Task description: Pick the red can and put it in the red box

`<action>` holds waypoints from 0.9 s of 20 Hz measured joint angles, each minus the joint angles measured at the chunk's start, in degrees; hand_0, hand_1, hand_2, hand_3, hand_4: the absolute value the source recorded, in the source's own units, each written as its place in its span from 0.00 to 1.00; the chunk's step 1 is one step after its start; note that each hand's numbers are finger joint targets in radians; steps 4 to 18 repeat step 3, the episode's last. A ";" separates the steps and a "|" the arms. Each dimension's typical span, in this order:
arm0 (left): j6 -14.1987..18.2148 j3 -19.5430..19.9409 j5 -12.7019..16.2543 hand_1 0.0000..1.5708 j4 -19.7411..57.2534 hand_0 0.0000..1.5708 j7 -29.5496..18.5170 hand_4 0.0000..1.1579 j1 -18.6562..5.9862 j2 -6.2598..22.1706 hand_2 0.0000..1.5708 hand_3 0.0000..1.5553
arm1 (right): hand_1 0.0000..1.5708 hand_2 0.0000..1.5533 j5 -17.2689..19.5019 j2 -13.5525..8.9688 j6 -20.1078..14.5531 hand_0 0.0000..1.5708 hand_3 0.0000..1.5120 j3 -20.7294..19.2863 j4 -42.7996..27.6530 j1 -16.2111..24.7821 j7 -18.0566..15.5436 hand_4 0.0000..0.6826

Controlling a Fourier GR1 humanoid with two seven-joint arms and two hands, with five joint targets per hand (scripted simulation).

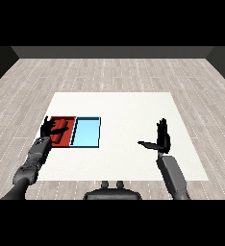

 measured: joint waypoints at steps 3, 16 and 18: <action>-4.15 1.39 2.15 0.00 -4.63 0.00 -5.84 0.00 1.28 -1.98 0.00 0.00 | 0.00 0.00 0.08 -0.29 1.18 0.00 0.00 0.53 -0.97 0.27 -0.04 0.00; -4.15 1.39 2.15 0.00 -4.63 0.00 -5.84 0.00 1.28 -1.98 0.00 0.00 | 0.00 0.00 0.08 -0.29 1.18 0.00 0.00 0.53 -0.97 0.27 -0.04 0.00; -4.15 1.39 2.15 0.00 -4.63 0.00 -5.84 0.00 1.28 -1.98 0.00 0.00 | 0.00 0.00 0.08 -0.29 1.18 0.00 0.00 0.53 -0.97 0.27 -0.04 0.00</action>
